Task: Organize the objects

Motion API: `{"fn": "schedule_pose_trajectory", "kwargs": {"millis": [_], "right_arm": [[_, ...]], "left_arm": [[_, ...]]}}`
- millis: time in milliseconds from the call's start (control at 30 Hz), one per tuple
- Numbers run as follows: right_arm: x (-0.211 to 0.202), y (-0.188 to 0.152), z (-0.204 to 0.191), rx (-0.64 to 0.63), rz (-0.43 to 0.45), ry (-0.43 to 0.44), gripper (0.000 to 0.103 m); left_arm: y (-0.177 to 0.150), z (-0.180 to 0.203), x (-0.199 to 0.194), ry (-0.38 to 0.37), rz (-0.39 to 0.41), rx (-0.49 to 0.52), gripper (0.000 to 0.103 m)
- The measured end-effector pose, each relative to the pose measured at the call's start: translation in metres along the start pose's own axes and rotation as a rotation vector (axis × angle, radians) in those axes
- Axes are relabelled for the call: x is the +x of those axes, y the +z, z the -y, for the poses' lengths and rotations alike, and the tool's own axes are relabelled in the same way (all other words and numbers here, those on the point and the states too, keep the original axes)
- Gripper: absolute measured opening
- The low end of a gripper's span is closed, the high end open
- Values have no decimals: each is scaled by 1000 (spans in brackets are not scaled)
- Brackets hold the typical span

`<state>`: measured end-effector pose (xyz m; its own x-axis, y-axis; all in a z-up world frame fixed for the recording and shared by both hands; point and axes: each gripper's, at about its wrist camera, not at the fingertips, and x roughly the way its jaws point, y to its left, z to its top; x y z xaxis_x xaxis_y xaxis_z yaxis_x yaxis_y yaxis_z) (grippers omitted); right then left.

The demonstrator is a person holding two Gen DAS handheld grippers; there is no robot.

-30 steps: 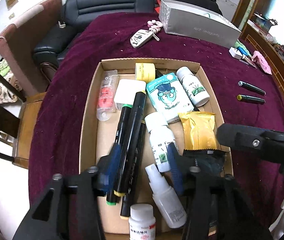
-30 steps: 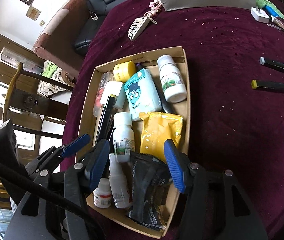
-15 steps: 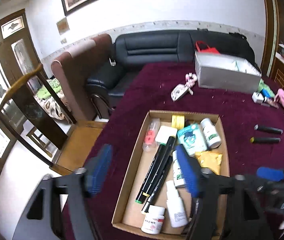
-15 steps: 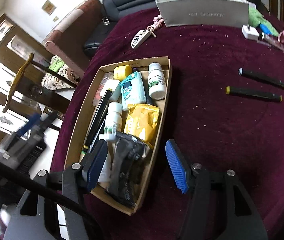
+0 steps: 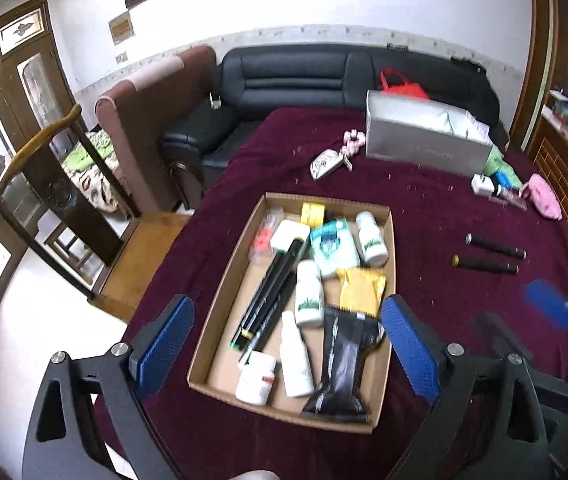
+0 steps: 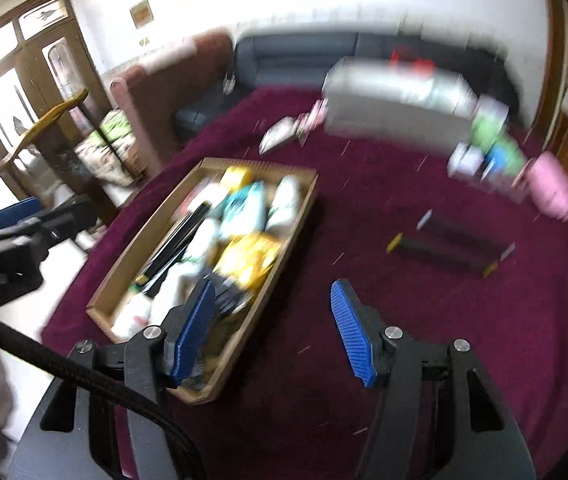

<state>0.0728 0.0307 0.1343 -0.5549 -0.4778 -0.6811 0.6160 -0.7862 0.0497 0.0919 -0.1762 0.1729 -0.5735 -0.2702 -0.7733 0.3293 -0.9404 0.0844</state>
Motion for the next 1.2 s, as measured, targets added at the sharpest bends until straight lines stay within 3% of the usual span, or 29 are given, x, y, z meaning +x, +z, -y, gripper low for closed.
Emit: {"fn": "schedule_pose_trajectory", "kwargs": {"millis": [33, 67, 267, 367, 433, 467, 600, 667, 833, 1033, 1200], "right_arm": [[-9, -1, -2, -20, 43, -28, 81], [-17, -2, -2, -28, 83, -40, 88], [-14, -3, 10, -17, 73, -33, 88], [-30, -6, 11, -7, 169, -63, 88], [-30, -7, 9, -21, 192, -62, 97], [-24, -5, 7, -30, 163, -50, 103], [5, -7, 5, -41, 23, -19, 103], [15, -10, 1, -54, -34, -43, 103], [32, -14, -7, -39, -168, -14, 103], [48, -9, -31, -80, -233, -34, 103], [61, -10, -53, -110, -271, -35, 103]], "left_arm": [[-1, 1, 0, -7, -10, -4, 92], [-1, 2, 1, -1, -19, -5, 92], [-1, 1, -12, 51, 12, -15, 92], [-1, 1, -17, 49, 7, -3, 92], [-3, 2, -12, 54, -17, 4, 92], [-5, 2, -10, 60, -22, 7, 92], [-11, 0, 0, 65, -49, 15, 92], [-15, -1, 8, 63, -64, 20, 92], [-22, -11, 30, 4, -115, -34, 92], [-32, -30, 53, -43, -181, -81, 92], [-37, -43, 63, -29, -201, -86, 92]]}}
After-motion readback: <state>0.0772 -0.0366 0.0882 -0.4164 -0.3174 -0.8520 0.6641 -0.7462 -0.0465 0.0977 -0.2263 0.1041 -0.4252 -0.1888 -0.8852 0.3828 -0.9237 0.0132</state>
